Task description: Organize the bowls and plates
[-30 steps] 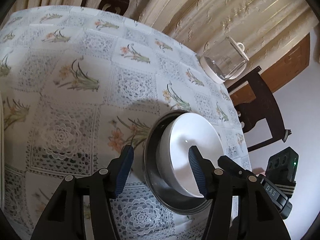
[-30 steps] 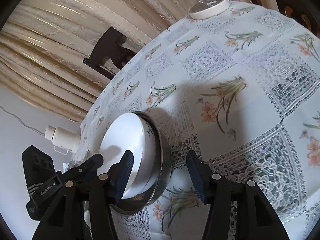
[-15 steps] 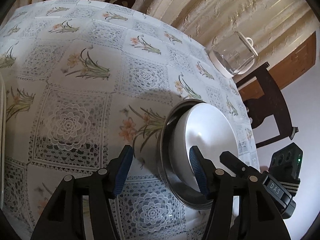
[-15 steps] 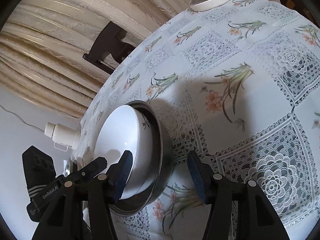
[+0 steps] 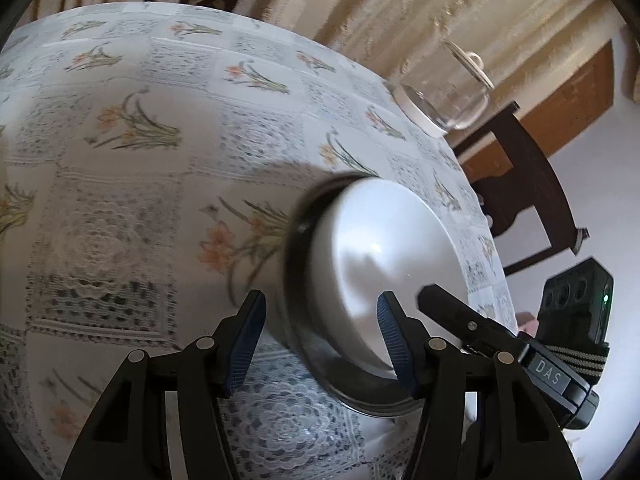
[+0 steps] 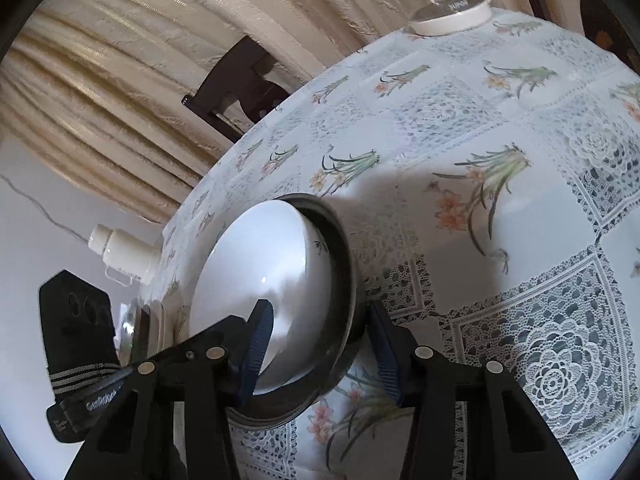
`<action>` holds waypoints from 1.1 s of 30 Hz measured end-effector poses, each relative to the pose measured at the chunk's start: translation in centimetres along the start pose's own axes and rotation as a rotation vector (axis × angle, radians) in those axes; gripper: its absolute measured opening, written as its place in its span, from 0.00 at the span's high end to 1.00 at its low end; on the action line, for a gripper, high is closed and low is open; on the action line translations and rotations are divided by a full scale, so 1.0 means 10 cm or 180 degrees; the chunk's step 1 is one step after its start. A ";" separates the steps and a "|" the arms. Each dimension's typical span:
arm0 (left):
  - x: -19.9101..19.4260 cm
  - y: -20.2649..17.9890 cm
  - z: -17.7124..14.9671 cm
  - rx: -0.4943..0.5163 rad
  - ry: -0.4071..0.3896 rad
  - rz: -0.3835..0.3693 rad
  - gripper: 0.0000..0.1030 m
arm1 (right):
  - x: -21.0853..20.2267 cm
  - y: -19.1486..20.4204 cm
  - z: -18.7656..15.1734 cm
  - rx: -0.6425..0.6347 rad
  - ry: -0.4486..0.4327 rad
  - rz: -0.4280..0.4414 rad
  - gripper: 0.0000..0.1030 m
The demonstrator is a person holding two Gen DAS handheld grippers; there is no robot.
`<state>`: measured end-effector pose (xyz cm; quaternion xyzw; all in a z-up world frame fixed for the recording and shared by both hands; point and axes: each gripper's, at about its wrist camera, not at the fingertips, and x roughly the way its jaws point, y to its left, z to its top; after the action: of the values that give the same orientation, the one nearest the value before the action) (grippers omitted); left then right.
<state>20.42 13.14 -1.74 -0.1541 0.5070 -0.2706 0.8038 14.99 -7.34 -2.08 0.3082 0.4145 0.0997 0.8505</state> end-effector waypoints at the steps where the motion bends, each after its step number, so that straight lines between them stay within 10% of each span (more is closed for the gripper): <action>1: 0.01 -0.03 -0.02 0.0043 -0.0010 0.0023 0.45 | 0.00 0.01 -0.01 -0.0026 -0.0008 -0.0025 0.50; 33: -0.95 0.21 -0.15 -0.0186 -0.0561 0.0117 0.46 | -0.05 0.88 -0.06 -0.0381 0.0043 0.0268 0.52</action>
<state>16.44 20.51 3.47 -0.1914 0.4447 -0.2262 0.8453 14.92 -0.37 3.30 0.2733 0.4002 0.1621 0.8596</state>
